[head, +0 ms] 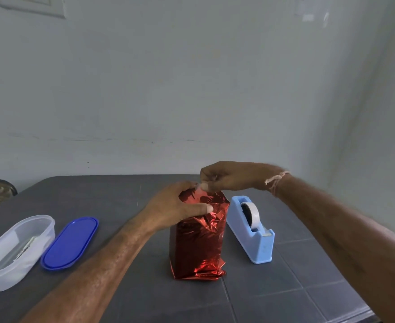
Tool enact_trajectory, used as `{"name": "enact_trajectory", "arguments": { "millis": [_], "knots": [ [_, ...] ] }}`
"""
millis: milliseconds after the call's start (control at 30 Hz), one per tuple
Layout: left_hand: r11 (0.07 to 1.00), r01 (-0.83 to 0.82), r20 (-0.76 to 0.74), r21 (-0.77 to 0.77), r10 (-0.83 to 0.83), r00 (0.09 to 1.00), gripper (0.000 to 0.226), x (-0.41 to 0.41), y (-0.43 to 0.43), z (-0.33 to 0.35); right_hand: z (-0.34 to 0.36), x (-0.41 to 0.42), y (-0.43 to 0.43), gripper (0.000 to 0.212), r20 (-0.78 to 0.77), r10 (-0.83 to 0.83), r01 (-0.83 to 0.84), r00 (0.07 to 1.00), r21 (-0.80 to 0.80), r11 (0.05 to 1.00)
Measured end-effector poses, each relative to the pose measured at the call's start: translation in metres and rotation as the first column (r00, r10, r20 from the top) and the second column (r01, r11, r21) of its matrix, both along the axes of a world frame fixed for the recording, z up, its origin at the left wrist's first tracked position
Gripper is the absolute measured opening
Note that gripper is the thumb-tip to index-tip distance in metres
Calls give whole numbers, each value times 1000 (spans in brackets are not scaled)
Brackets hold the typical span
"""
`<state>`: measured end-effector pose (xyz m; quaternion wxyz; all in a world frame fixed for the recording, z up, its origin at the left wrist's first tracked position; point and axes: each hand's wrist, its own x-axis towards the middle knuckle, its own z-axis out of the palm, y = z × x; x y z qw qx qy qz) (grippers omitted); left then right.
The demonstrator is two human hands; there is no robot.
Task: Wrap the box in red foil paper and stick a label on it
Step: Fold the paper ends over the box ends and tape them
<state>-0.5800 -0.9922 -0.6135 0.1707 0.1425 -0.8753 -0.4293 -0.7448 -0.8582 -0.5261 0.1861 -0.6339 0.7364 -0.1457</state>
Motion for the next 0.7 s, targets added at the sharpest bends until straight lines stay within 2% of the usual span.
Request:
{"name": "enact_trajectory", "arguments": {
  "millis": [233,400,633,700],
  "knots": [
    [1000,-3,-9,13,3,1000,78,-2,0,-1,6,5,-13,21,-56,-30,36,998,107,994],
    [1000,5,-6,-2,-5,1000,81,-2,0,-1,2,2,-20,25,-73,-43,53,996,143,988],
    [1000,16,-11,1,-16,1000,74,-3,-1,-2,3,14,-23,28,-248,-63,100,967,139,985],
    [1000,13,-11,-1,-13,1000,67,-2,-3,-3,9,23,-28,27,-304,-42,102,952,183,978]
  ]
}}
